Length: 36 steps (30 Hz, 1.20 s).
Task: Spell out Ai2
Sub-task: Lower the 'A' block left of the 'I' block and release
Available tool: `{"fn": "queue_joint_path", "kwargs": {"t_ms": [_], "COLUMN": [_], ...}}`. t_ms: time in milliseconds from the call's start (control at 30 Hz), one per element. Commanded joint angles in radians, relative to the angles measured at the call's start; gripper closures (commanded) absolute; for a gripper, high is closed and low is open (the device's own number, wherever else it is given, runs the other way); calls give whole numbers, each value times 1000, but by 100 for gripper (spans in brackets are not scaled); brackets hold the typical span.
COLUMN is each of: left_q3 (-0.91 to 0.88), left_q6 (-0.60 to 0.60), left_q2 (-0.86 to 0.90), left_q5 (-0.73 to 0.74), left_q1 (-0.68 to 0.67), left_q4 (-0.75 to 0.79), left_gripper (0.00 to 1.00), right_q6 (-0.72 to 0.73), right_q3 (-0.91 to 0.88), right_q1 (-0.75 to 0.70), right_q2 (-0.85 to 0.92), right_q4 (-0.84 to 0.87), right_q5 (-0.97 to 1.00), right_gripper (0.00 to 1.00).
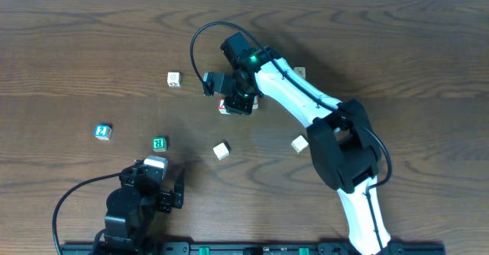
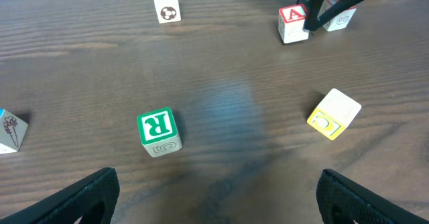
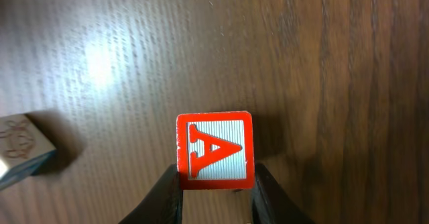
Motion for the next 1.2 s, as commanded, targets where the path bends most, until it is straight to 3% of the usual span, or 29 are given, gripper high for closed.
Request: {"fn": "queue_joint_path", "kwargs": {"t_ms": [0,233,400,567,1167], "left_q3": [-6,-6,-6,-6,-6], "left_q6": [6,6,6,6,6], "left_q2": [-6,-6,-6,-6,-6], "left_q5": [-4,-4,-4,-4,-4], "left_q1": [4,4,4,4,4], "left_q4": [1,1,1,1,1], "left_gripper": [5,5,5,5,5], "right_q6": [-11,-7,-7,-7,-3], "right_q3": [-5,-5,-5,-5,-5], "right_q1": [-24,-50,-52,-53,-58], "right_q2": [6,19,19,19,19], "right_q4": [12,36,41,41,64], "right_q5": [-19,-19,-19,-18,37], "right_gripper": [98,98,75,61,45]}}
